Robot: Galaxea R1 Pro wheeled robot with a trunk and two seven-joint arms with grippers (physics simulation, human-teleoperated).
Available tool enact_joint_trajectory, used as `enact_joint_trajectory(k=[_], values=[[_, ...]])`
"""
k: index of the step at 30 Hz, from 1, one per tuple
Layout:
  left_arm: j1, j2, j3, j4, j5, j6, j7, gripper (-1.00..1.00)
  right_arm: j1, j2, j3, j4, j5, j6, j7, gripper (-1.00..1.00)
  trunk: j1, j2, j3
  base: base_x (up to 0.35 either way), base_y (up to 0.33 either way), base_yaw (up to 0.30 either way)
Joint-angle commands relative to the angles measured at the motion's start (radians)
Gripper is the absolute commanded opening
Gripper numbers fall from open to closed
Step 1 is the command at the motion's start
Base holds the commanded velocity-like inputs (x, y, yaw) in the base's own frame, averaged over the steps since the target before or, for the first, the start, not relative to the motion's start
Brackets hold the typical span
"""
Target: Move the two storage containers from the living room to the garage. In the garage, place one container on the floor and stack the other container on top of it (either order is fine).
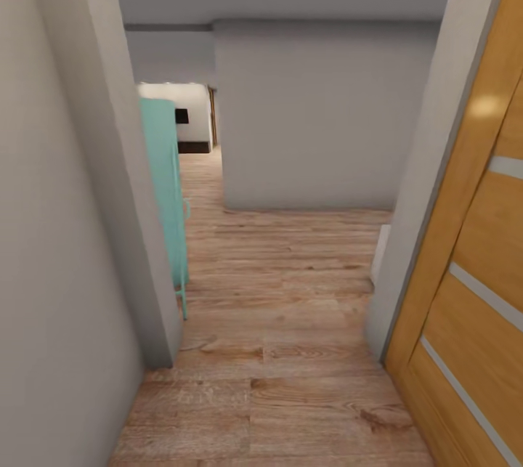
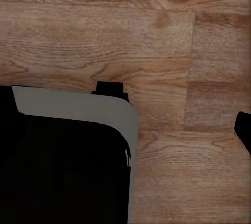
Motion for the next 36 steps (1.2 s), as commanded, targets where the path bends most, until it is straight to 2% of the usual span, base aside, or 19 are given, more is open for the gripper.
enact_joint_trajectory(k=[1, 36], values=[[0.0, 0.0, 0.004, 0.0, 0.005, -0.001, 0.001, 1.0, -0.001, 0.0, 0.007, 0.002, -0.001, -0.005, 0.001, 1.0, 0.001, 0.0, -0.001, 0.324, 0.0, 0.0], [0.0, -0.003, -0.001, -0.002, -0.007, -0.004, 0.002, 1.0, -0.001, 0.0, 0.008, 0.002, -0.001, -0.005, 0.001, 1.0, 0.001, 0.0, -0.001, 0.325, 0.0, 0.0]])
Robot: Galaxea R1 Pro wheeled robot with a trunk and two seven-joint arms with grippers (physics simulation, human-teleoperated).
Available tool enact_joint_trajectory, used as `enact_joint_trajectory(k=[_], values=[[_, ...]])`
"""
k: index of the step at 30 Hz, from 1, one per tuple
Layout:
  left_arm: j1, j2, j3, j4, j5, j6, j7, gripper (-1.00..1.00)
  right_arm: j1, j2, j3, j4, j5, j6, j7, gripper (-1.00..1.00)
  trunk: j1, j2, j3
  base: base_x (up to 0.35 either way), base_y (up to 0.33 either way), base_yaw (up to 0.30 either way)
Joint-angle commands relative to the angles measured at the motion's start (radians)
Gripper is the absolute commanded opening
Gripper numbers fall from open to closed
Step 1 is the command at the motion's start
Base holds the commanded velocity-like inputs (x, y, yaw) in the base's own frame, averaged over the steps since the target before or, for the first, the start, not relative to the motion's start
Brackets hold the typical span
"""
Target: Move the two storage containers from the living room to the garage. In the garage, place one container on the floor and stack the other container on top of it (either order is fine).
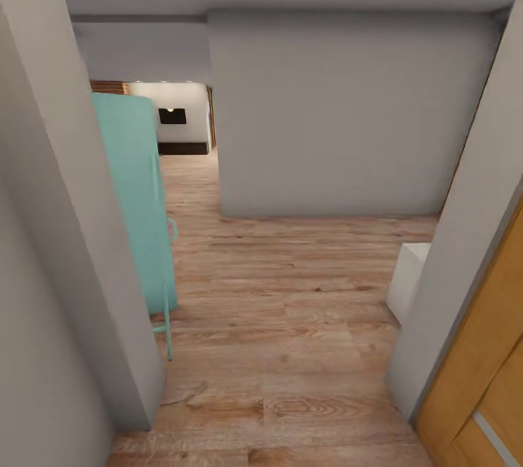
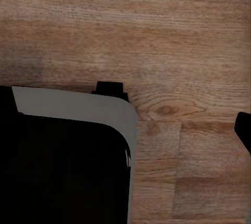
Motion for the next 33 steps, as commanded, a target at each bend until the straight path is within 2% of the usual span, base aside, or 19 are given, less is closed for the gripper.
enact_joint_trajectory(k=[1, 33], values=[[0.0, 0.0, 0.005, 0.0, 0.005, -0.001, 0.0, 1.0, -0.001, 0.0, 0.007, 0.002, -0.001, -0.005, 0.001, 1.0, 0.001, 0.0, -0.001, 0.325, 0.0, 0.0], [0.0, 0.0, 0.003, -0.002, 0.006, -0.001, 0.0, 1.0, -0.001, 0.0, 0.008, 0.002, -0.001, -0.005, 0.001, 1.0, 0.001, 0.0, -0.001, 0.325, 0.0, 0.0]])
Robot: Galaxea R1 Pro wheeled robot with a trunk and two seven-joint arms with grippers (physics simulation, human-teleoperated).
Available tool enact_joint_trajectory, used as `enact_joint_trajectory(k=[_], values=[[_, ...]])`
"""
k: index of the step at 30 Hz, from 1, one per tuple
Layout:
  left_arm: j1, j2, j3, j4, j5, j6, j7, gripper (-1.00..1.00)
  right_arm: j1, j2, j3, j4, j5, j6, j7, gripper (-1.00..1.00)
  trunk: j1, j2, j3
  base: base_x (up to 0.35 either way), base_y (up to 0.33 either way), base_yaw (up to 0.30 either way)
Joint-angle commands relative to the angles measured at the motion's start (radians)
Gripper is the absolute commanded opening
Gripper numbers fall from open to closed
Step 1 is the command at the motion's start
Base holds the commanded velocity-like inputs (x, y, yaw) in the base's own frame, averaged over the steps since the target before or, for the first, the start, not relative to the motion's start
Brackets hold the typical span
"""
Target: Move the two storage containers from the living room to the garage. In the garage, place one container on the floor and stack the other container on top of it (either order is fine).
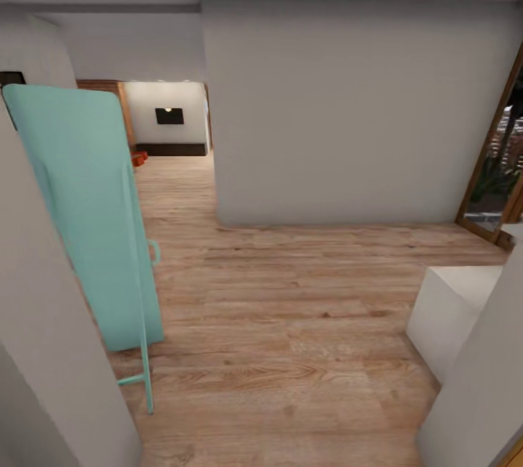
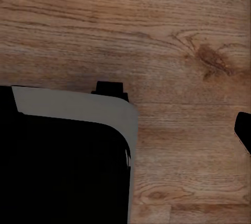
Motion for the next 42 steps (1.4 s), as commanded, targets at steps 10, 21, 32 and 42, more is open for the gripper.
enact_joint_trajectory(k=[10, 21, 32, 42], values=[[0.0, 0.001, 0.007, -0.002, 0.006, -0.001, 0.0, 1.0, -0.001, 0.0, 0.008, 0.002, 0.0, -0.005, 0.001, 1.0, 0.001, 0.0, -0.001, 0.325, 0.0, 0.0], [0.0, 0.001, 0.009, 0.0, 0.009, 0.0, -0.001, 1.0, -0.001, 0.0, 0.008, 0.002, 0.0, -0.005, 0.001, 1.0, 0.001, 0.0, -0.001, 0.323, -0.009, 0.0], [0.0, 0.002, 0.011, 0.0, 0.011, 0.0, 0.0, 1.0, -0.001, 0.0, 0.008, 0.002, 0.0, -0.005, 0.001, 1.0, 0.001, 0.0, -0.001, 0.281, -0.15, 0.0], [0.0, 0.002, 0.011, 0.0, 0.011, 0.0, -0.001, 1.0, -0.001, 0.0, 0.008, 0.002, -0.001, -0.005, 0.001, 1.0, 0.001, 0.0, -0.001, 0.27, -0.169, 0.0]])
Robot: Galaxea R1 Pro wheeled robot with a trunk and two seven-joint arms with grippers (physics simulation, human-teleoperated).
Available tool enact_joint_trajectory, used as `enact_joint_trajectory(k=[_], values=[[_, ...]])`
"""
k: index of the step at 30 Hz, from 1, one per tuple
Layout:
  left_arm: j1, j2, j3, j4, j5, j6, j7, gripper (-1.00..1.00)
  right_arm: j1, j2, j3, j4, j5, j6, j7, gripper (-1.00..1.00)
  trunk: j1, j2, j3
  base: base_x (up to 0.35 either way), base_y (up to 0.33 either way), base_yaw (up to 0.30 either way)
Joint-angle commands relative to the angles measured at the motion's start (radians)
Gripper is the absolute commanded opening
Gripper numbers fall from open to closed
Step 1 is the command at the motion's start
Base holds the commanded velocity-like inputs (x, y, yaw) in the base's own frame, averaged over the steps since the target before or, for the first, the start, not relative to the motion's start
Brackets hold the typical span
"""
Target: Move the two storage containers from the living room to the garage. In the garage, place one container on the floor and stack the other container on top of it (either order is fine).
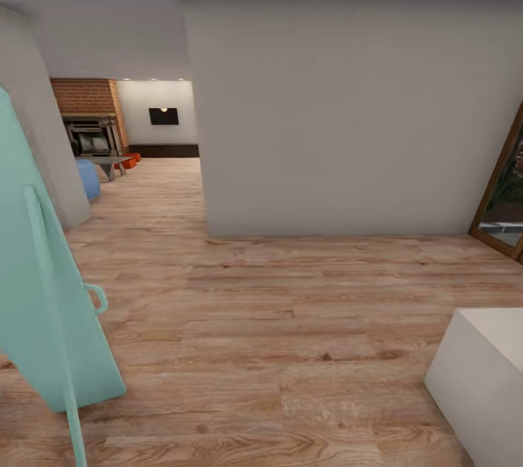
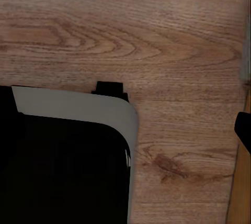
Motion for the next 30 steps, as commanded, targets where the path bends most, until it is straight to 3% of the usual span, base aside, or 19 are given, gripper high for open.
enact_joint_trajectory(k=[1, 30], values=[[0.0, 0.0, 0.004, 0.0, 0.005, -0.001, 0.001, 1.0, -0.001, 0.0, 0.008, 0.002, -0.001, -0.005, 0.001, 1.0, 0.0, 0.0, -0.001, 0.27, -0.167, 0.0], [0.0, 0.003, 0.003, 0.004, 0.01, 0.009, 0.001, 1.0, -0.001, 0.001, 0.012, 0.002, 0.01, -0.002, 0.001, 1.0, 0.0, 0.0, -0.001, 0.315, -0.023, 0.0]])
